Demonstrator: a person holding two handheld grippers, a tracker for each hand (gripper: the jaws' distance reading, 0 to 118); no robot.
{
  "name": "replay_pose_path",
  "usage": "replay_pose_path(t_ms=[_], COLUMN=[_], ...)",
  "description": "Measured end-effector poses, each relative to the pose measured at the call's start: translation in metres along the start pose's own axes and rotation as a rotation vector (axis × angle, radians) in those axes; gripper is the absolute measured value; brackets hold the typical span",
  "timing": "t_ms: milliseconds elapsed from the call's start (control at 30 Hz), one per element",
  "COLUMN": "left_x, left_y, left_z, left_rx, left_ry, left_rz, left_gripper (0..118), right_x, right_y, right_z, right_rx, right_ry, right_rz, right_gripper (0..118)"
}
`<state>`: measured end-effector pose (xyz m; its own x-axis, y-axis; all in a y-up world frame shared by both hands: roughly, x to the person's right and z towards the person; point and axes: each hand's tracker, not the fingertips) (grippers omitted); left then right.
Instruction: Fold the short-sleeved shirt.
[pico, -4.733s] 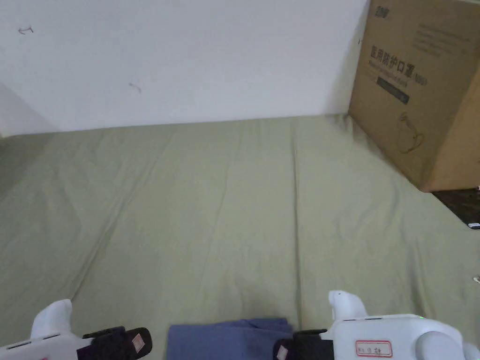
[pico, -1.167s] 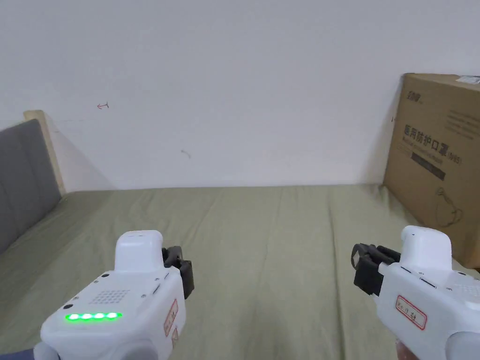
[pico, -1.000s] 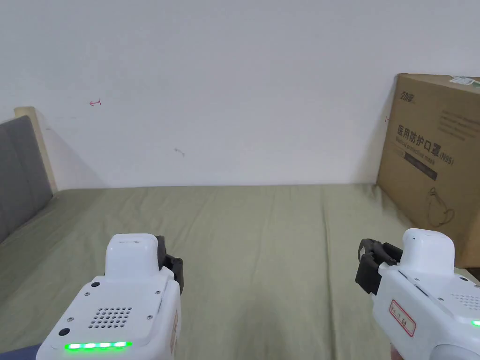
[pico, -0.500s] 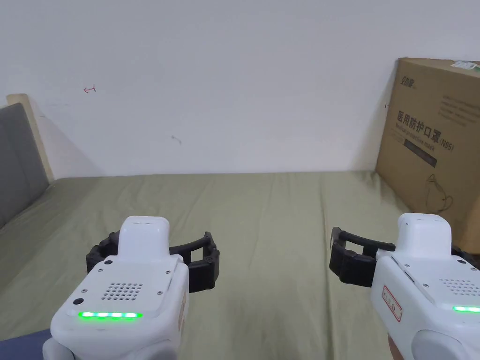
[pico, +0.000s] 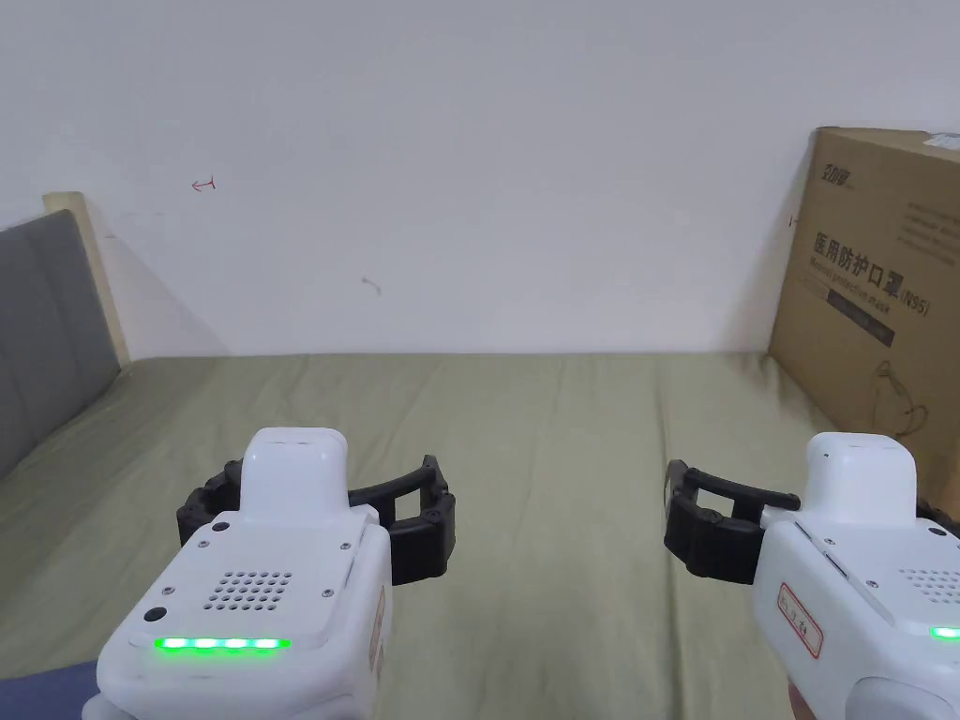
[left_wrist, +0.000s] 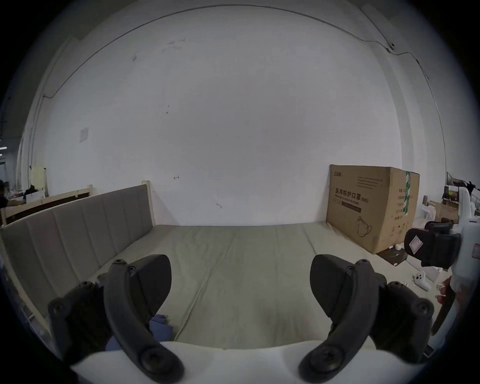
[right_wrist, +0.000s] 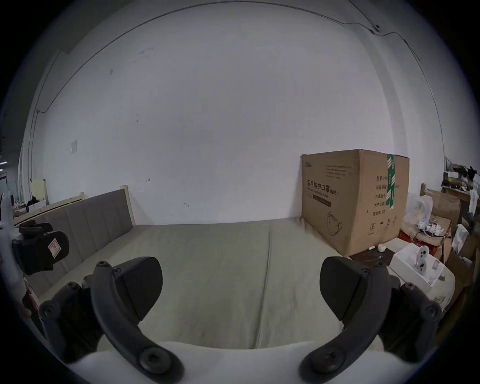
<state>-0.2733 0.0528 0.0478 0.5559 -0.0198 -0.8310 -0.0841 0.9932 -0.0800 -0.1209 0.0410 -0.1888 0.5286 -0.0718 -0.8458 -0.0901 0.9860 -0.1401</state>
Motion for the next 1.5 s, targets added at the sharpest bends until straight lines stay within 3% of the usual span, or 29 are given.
replay_pose_path(t_ms=[1000, 1500], left_x=[-0.002, -0.001], left_y=[0.000, -0.001], left_z=[-0.005, -0.015], left_rx=[-0.048, -0.087], left_ry=[-0.058, -0.020], left_rz=[0.056, 0.092], left_gripper=[110, 109], right_x=[-0.012, -0.007], right_y=[-0.007, -0.006], right_z=[-0.002, -0.007], right_rx=[-0.031, -0.070], right_ry=[0.042, 0.033], right_rz=[0.022, -0.035], right_gripper=[118, 118])
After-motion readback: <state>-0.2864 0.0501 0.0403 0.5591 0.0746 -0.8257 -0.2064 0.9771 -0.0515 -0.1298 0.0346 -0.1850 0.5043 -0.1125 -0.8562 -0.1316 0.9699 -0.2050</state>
